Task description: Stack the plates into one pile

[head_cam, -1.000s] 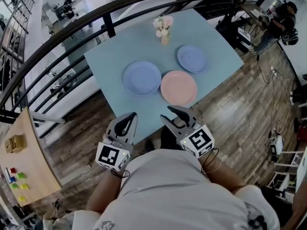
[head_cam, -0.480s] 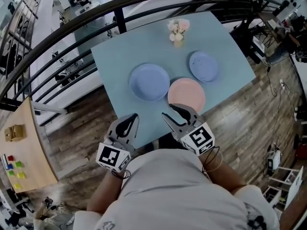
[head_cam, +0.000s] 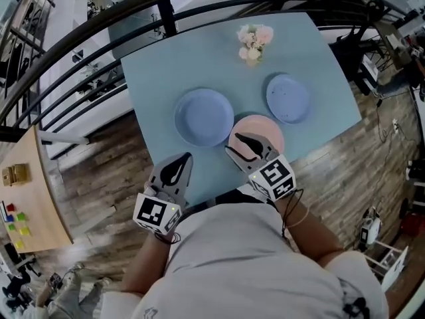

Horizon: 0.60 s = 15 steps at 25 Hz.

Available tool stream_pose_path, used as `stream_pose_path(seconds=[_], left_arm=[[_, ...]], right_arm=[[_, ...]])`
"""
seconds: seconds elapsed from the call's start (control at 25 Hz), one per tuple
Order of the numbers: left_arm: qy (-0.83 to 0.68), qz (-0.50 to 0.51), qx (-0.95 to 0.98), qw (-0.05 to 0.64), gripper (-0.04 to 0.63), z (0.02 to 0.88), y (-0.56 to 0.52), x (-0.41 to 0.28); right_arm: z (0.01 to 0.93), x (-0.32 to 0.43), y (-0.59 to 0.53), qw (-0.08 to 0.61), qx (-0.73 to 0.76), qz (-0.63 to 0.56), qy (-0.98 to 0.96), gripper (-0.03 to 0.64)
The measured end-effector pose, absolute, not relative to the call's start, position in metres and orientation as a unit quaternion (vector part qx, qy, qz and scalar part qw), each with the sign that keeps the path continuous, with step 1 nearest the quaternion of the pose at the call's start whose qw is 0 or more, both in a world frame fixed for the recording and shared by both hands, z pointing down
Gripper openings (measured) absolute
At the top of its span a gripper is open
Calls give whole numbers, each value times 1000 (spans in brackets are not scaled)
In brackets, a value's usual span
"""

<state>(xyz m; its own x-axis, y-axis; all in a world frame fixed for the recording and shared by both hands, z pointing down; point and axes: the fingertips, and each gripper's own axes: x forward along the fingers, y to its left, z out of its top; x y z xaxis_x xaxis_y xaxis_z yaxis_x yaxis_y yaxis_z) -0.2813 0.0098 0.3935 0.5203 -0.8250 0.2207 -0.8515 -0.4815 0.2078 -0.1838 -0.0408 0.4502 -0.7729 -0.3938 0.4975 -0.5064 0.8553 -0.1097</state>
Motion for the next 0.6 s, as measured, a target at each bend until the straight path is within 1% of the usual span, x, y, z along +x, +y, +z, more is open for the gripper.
stream_pose_path(seconds=[0.6], left_arm=[[-516, 73, 827, 209, 5, 455, -68, -272]], right_arm=[[544, -171, -140, 327, 200, 175, -907, 181]])
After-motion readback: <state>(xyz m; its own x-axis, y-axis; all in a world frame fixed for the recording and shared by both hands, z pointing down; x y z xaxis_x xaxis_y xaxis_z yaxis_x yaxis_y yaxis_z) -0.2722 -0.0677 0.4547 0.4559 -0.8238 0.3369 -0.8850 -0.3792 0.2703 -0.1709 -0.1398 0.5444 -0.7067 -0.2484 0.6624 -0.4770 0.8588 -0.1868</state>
